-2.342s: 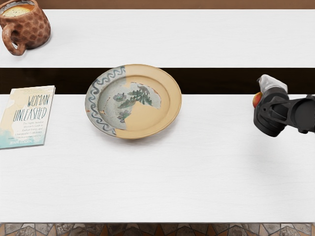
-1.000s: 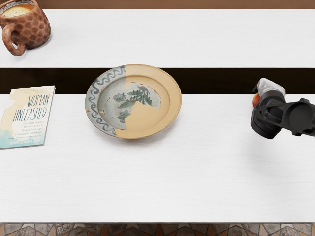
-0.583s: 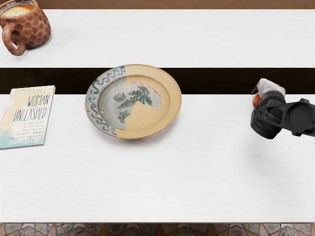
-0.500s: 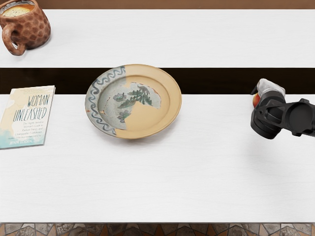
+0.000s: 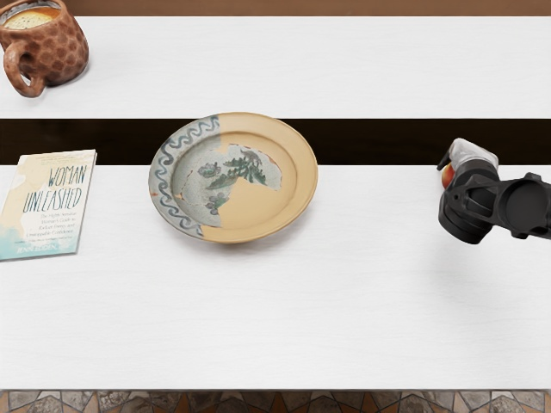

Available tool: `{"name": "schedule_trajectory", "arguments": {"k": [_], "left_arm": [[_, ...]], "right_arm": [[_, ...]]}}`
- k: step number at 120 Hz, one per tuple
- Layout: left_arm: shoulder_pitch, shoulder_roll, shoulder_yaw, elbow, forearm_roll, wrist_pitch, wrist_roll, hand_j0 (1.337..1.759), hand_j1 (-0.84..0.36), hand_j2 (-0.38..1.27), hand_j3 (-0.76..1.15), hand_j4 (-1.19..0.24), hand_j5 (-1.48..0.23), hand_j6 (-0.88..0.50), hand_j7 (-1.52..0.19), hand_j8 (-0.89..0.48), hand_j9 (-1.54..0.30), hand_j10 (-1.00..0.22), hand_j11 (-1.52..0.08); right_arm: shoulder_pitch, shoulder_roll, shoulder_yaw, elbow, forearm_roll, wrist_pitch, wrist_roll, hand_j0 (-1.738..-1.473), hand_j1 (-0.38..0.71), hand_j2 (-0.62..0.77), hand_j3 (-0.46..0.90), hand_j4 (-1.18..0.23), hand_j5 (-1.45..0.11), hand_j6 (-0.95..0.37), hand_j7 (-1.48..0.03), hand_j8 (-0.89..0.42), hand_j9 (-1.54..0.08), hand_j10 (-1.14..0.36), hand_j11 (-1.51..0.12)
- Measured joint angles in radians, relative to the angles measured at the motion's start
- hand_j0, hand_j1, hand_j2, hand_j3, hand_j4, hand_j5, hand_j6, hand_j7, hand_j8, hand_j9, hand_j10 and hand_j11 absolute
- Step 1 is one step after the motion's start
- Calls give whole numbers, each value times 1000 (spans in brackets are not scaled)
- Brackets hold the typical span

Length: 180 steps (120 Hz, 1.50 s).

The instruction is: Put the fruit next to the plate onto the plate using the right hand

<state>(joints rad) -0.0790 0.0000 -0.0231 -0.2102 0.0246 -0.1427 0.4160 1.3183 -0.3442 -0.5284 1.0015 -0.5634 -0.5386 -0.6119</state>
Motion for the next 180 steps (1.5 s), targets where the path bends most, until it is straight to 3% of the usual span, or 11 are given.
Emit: {"name": "schedule_trajectory", "arguments": {"k": [48,115,180], "left_arm": [[1,0,0,2,0,0,0,1658,339,1,0,-8,-11,-8,-11,-8,-11,-8,-11],[8,0,0,6,0,0,0,1658,339,1,0,-8,-11,-8,-11,-8,-11,-8,-11],[7,0,1,6,0,0,0,1658,339,2,0,-8,-11,-8,-11,-8,-11,-8,-11]], "right_arm": [[46,-60,10,95,1,0,0,-1652,230,7,0,-606,-795,-447,-790,-377,-799,-598,-797],[218,-190,63,372,9,-3,0,-1654,228,30,0,-603,-807,-456,-794,-380,-810,-601,-808],[311,-133,143,439,54,6,1,-1657,267,168,1,-624,-894,-438,-850,-356,-887,-573,-889]]}}
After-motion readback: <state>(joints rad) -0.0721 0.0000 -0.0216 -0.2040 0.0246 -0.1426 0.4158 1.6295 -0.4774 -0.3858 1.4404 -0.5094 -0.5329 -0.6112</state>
